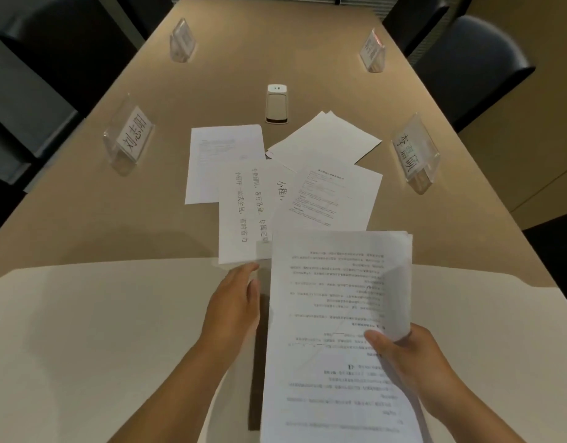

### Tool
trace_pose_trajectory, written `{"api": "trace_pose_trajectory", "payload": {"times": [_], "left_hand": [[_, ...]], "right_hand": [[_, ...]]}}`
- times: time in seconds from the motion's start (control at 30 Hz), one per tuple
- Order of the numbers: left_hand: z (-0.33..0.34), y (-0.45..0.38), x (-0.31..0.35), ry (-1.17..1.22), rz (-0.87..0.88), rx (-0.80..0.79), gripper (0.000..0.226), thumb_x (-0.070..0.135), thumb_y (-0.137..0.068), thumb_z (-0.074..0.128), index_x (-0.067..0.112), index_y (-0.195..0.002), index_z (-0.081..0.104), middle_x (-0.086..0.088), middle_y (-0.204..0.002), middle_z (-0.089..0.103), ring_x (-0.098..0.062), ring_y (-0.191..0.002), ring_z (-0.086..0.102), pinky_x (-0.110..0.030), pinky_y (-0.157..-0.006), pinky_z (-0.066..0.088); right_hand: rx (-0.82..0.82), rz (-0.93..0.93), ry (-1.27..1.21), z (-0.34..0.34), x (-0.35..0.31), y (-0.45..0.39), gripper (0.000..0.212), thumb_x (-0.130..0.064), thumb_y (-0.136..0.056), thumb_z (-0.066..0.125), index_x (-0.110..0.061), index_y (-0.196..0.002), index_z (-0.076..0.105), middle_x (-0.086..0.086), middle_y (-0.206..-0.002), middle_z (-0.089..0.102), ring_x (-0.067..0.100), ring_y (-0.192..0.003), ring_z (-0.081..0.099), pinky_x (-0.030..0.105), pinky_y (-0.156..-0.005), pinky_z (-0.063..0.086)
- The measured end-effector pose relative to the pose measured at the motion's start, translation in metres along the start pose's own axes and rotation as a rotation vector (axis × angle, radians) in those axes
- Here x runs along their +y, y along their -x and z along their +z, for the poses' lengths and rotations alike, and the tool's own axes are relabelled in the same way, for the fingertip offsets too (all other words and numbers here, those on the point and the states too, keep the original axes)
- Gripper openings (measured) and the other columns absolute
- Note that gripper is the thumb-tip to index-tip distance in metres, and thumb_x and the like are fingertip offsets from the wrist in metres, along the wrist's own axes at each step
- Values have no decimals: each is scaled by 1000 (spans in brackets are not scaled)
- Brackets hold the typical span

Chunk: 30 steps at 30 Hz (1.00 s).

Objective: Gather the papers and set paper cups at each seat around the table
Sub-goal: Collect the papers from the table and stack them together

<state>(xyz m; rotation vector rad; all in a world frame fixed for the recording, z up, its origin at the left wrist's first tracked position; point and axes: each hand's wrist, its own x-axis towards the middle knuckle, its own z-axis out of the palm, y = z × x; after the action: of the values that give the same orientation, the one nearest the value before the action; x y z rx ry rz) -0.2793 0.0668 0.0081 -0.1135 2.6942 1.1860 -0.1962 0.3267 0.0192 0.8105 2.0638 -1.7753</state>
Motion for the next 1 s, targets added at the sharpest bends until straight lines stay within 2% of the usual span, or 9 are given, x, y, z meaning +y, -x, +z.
{"api": "trace_pose_trajectory", "payload": {"times": [0.17, 0.27, 0.37, 0.47, 0.6, 0.67, 0.73, 0.87, 1.0], "left_hand": [[24, -55, 6, -118, 96, -11, 46, 32, -100, 42, 28, -146, 35, 1, -143, 50, -24, -132, 47, -48, -116, 33], [29, -76, -7, -318, 18, 90, 56, 36, -103, 34, 23, -155, 17, -2, -163, 24, -26, -152, 14, -46, -122, 8], [33, -87, -41, -529, 9, 11, 53, 37, -104, 23, 29, -155, 14, 1, -167, 7, -26, -153, 2, -49, -123, 7], [35, -77, -61, -554, 87, 9, 51, 38, -101, 21, 26, -150, 34, -4, -162, 27, -32, -150, 21, -50, -119, 22], [35, -43, -73, -581, 170, 29, 50, 36, -99, 28, 25, -143, 47, -3, -154, 42, -29, -145, 34, -47, -116, 30], [33, -29, -76, -560, 178, 50, 47, 33, -98, 31, 28, -141, 50, 1, -152, 45, -25, -143, 36, -42, -115, 28], [30, -23, -77, -504, 204, 82, 44, 29, -97, 35, 29, -133, 59, 4, -145, 53, -25, -137, 43, -41, -111, 31], [21, -21, -74, -215, 241, 171, 30, 8, -94, 52, 23, -112, 72, 14, -125, 64, -9, -117, 51, -38, -102, 44], [10, -12, -61, 123, -2, 211, 27, 12, -97, 55, 25, -120, 61, 12, -119, 60, -3, -105, 58, -32, -96, 50]], "right_hand": [[-75, -23, 62, 8, -20, -56, 15, -10, -92, 66, -19, -100, 75, -5, -93, 80, 10, -83, 76, 26, -70, 58], [-105, -24, 182, 19, -24, -84, 11, -13, -92, 66, -20, -94, 73, -8, -86, 78, 6, -75, 74, 15, -57, 54], [-116, 1, 205, 14, -19, -93, 13, -17, -90, 68, -11, -100, 74, 12, -95, 78, 18, -82, 74, 29, -72, 60], [-142, -7, 71, -4, -24, -85, 19, -11, -93, 65, -6, -109, 73, 13, -102, 78, 32, -94, 75, 50, -85, 59], [-73, -124, 112, -11, -46, -98, 11, -10, -93, 64, -14, -95, 74, 0, -83, 80, 16, -72, 77, 23, -58, 58], [-69, -164, 235, 1, -60, -117, 15, -9, -94, 63, -11, -80, 68, 3, -60, 67, 19, -48, 60, 20, -45, 45], [-109, -165, 286, 17, -69, -140, 16, -6, -95, 60, -19, -86, 64, 2, -57, 57, 18, -46, 49, 26, -43, 42], [-101, -203, 506, 35, -70, -158, 46, -12, -95, 60, -36, -134, 51, -11, -85, 66, 9, -65, 64, 14, -42, 46], [-62, -185, 526, 34, -50, -123, 41, -13, -95, 62, -36, -129, 59, -20, -93, 66, 5, -89, 66, 15, -60, 48]]}}
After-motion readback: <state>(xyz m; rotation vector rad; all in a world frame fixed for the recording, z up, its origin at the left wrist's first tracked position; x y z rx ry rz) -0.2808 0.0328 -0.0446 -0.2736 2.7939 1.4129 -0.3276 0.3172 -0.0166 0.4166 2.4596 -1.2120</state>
